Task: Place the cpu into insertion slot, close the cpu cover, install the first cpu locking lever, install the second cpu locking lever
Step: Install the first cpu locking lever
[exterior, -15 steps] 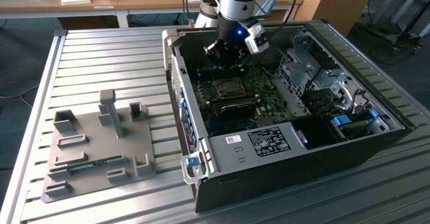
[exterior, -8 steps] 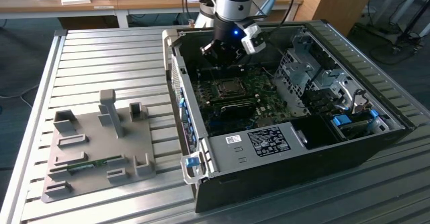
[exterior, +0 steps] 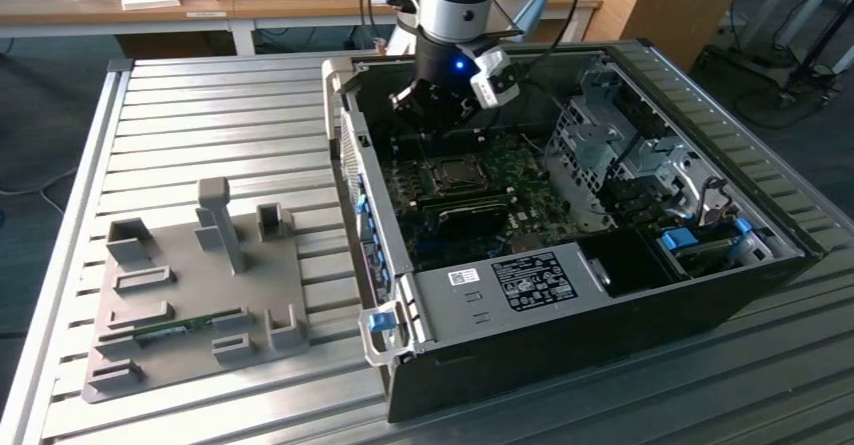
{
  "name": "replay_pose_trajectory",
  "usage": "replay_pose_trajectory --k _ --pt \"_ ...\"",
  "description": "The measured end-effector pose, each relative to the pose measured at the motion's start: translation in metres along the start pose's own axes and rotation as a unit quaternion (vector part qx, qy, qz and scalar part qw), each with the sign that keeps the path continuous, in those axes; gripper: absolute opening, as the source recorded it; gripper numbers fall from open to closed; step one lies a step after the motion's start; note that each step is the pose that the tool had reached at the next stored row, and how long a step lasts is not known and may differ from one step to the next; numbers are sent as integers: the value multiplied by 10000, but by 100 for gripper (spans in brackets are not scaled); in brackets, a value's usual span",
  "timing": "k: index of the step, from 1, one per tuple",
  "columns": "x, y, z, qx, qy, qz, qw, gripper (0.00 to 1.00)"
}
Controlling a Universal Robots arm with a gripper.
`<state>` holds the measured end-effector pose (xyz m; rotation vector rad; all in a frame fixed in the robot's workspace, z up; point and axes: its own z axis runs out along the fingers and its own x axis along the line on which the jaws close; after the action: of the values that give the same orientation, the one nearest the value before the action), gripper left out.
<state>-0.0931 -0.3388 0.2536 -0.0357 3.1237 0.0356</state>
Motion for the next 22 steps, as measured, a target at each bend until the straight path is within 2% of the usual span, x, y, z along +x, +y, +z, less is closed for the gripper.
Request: replay_pose_trajectory --k 20,21,22 --pt "87 2 0 0 0 0 10000 11" --pt "88 1 -1 -11 1 0 10000 11" --pt "89 1 -1 -66 0 0 10000 11"
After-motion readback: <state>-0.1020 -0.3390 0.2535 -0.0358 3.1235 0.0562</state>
